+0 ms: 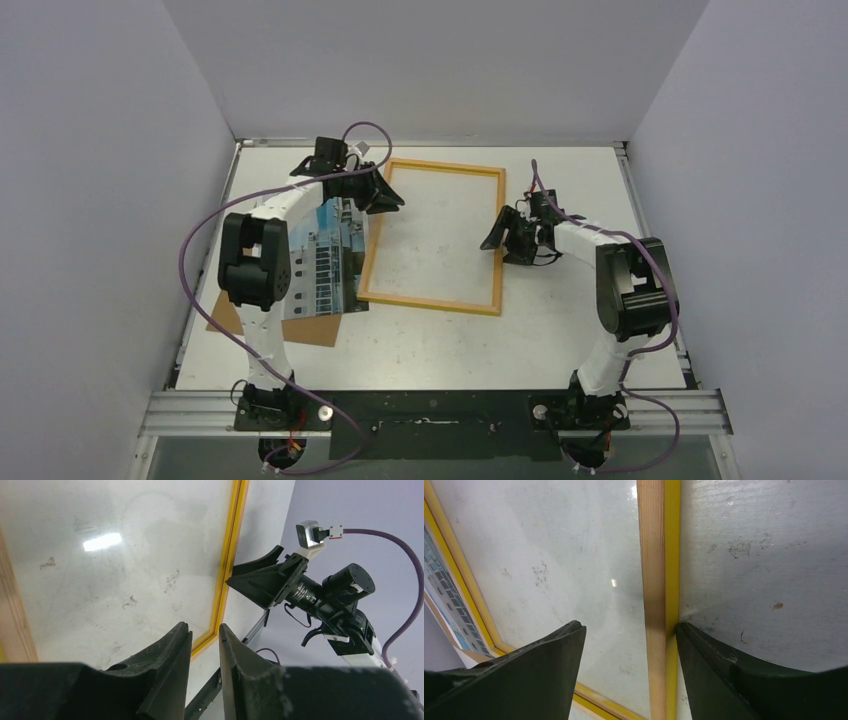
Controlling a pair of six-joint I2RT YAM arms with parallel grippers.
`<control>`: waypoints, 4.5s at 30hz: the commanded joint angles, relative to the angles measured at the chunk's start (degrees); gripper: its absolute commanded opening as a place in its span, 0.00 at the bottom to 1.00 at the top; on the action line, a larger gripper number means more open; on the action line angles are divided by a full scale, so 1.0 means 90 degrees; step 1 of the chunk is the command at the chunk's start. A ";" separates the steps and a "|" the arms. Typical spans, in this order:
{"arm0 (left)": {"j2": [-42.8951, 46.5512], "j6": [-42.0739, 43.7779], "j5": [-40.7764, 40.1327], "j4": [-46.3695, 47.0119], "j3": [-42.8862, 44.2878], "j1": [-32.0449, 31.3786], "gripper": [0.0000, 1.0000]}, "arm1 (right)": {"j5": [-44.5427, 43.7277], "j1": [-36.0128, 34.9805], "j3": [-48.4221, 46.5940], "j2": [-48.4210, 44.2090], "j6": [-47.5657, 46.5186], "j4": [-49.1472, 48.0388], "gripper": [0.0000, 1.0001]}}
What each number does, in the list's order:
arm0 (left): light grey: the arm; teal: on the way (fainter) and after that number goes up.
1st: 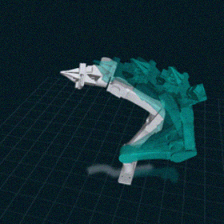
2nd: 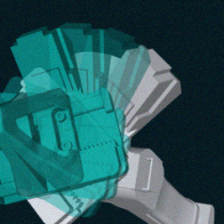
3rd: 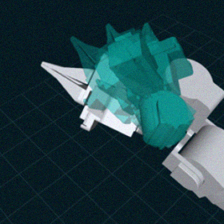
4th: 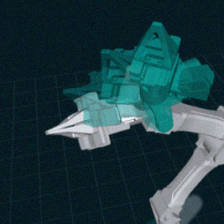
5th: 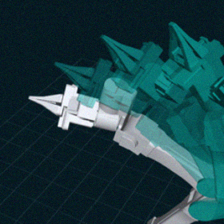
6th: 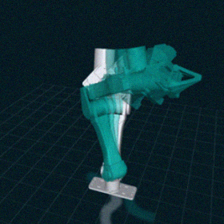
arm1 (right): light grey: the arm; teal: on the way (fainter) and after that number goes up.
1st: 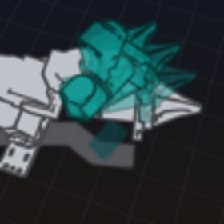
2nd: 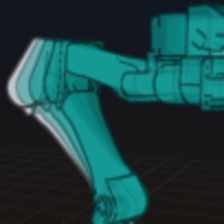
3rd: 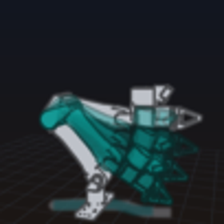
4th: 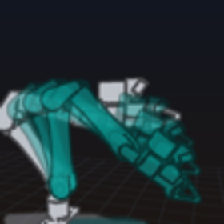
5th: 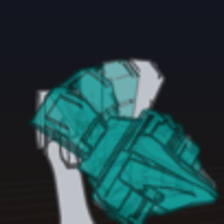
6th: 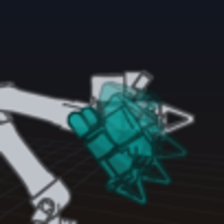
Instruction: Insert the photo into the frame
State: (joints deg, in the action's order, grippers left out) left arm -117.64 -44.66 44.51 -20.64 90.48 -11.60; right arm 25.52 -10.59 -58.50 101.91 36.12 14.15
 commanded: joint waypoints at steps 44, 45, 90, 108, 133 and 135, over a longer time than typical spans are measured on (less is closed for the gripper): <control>-0.0768 0.2706 -0.1997 -0.2012 0.0875 0.0150 0.57 | -0.1681 -0.0344 -0.0922 -0.0532 -0.1057 0.2190 0.38; -0.0679 0.2615 -0.1801 -0.1927 0.0835 0.0189 0.56 | -0.1841 -0.0372 -0.1070 -0.0605 -0.1041 0.2352 0.44; 0.2794 0.0525 -0.1930 -0.1208 -0.3378 0.2909 0.54 | -0.5423 -0.4817 -0.8369 0.4595 0.0034 0.3866 0.55; 0.2661 0.0550 -0.1734 -0.1127 -0.3420 0.2919 0.54 | -0.5206 -0.4848 -0.8280 0.4662 -0.0139 0.4096 0.32; 0.2554 0.0563 -0.1509 -0.1068 -0.3426 0.2919 0.54 | -0.5326 -0.4882 -0.8116 0.4263 -0.0456 0.3628 0.49; 0.2554 0.0576 -0.1508 -0.1080 -0.3429 0.2914 0.54 | -0.5338 -0.4856 -0.8168 0.4349 -0.0447 0.3608 0.47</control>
State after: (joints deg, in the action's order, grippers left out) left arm -94.63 -40.07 29.43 -32.23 58.52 14.35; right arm -20.60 -54.15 -129.16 142.08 33.19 49.52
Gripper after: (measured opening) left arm 0.541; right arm 0.488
